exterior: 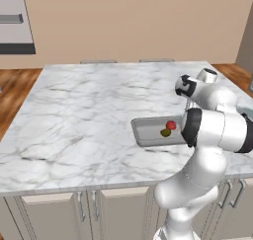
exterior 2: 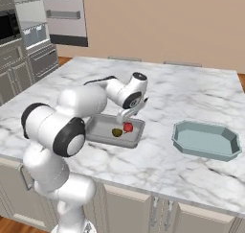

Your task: Place the cold items (bell pepper and kiwi) from the fridge in one tupperware on the dining counter. Place the warm items (hot dog and kebab skewer) in the stove area in another tupperware.

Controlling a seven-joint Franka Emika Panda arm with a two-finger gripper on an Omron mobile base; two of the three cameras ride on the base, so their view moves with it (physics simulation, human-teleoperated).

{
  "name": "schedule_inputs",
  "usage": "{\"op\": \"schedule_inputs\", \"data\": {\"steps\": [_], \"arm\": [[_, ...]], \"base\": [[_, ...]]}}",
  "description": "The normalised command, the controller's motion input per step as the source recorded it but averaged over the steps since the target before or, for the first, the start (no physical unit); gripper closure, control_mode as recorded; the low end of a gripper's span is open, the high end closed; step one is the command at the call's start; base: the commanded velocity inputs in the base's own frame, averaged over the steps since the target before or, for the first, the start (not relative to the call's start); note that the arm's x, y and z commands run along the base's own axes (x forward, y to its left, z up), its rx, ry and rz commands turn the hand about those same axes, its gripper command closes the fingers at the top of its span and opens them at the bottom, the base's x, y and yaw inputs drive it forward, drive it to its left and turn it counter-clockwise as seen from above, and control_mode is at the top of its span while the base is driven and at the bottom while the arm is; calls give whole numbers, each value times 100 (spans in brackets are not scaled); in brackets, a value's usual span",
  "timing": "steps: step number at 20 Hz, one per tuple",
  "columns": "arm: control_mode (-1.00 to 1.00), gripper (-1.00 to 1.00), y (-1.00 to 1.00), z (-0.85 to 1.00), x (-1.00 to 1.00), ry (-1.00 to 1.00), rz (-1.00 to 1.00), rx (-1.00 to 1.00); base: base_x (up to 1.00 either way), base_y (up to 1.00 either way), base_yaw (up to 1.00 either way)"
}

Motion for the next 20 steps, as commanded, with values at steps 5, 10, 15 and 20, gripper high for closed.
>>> {"op": "schedule_inputs", "data": {"steps": [5,10,15,20], "arm": [[-100,-100,54,5,-100,4,44,-59],[-100,-100,23,0,-100,1,38,-41],[-100,-100,-5,6,-100,-16,13,6],[-100,-100,0,64,-100,-29,10,26]], "base": [[0,0,0],[0,0,0],[0,0,0],[0,0,0]]}}
